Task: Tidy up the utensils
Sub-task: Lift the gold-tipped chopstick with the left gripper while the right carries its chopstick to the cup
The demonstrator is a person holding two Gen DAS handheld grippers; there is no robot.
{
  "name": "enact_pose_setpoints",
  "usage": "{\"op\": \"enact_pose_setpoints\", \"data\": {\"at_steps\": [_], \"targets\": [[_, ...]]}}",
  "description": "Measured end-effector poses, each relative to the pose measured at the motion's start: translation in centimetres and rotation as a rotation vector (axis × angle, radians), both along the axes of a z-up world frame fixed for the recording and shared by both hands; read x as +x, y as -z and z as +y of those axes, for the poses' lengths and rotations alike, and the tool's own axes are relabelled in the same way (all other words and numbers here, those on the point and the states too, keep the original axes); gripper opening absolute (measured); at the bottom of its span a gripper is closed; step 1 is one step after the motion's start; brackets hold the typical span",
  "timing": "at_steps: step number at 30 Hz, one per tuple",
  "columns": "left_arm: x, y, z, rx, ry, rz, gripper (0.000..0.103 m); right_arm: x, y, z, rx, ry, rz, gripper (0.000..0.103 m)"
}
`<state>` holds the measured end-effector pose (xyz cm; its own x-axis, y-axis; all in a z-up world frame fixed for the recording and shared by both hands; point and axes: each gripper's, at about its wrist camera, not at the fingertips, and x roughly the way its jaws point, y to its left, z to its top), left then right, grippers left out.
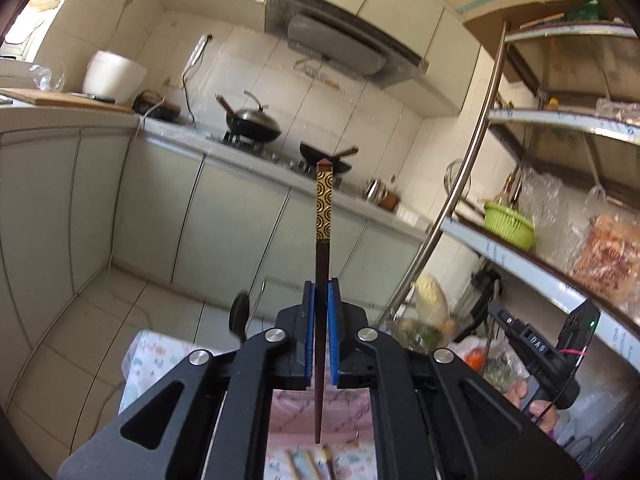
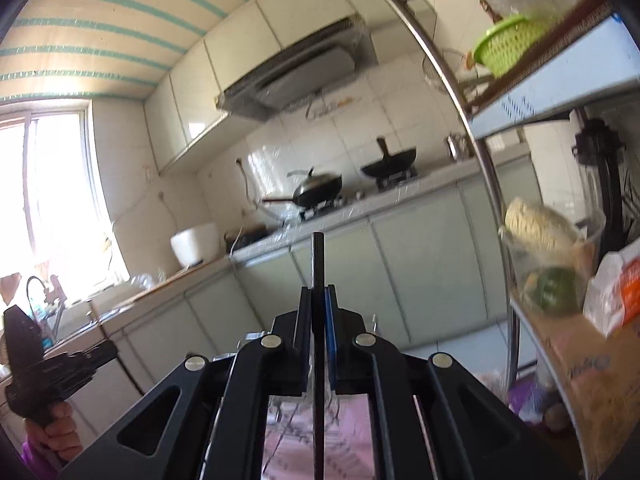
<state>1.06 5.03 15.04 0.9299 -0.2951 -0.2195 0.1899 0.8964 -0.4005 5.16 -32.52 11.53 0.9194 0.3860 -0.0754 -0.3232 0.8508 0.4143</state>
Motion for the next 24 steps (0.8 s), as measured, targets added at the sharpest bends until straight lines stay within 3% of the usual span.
{"op": "enact_pose_setpoints", "data": {"at_steps": [5, 10, 16, 24], "targets": [[0.7, -2.2, -0.4, 0.046, -0.059, -0.092, 0.005, 2.3, -0.2, 0.8, -0.021, 0.073, -0.082, 0.006], [1.3, -3.7, -0.5, 0.102, -0.1, -0.147, 0.005, 4.8, 1.3, 1.6, -0.045, 0.11, -0.091, 0.006], [3.2, -2.7, -0.5, 0.123, -0.13, -0.111, 0.005, 6.7, 3.8, 1.9, -0.058, 0.158, -0.082, 0.006], [6.6, 1.6, -2.1, 0.207, -0.159, -0.028, 0.005, 6.5, 6.6, 1.5, -0.07, 0.185, -0.071, 0.006]]}}
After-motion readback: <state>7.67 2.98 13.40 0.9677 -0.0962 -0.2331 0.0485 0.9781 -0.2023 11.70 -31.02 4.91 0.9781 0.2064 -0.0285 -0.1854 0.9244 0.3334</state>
